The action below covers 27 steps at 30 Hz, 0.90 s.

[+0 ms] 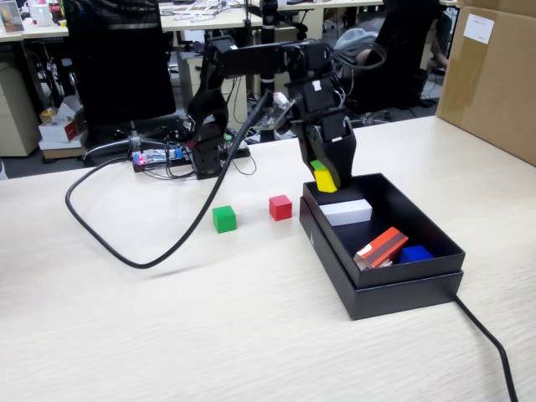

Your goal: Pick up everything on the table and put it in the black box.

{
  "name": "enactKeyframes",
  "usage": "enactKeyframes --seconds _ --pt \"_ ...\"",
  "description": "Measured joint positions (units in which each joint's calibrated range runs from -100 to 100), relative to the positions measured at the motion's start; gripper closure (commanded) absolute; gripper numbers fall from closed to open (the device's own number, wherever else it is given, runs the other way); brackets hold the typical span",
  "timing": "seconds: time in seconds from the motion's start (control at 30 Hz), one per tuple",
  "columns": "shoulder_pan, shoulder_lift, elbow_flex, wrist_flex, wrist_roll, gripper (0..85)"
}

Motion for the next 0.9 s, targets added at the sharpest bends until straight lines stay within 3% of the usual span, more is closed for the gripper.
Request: enactKeyframes --seconds 0.37,0.43,0.57,0.6,0.63,0.9 --pt "1.71 18.38 5.29 1.32 1.9 77.5" --pt "1.61 19.03 5.48 1.47 1.9 71.4" --pt "1.37 19.29 5.39 1.47 1.86 70.5" --pt "1.37 19.42 5.39 1.47 1.86 66.5" --pt "1.27 19.42 5.48 1.47 1.86 57.3" --pt "1.22 19.55 5.02 1.47 0.78 43.6"
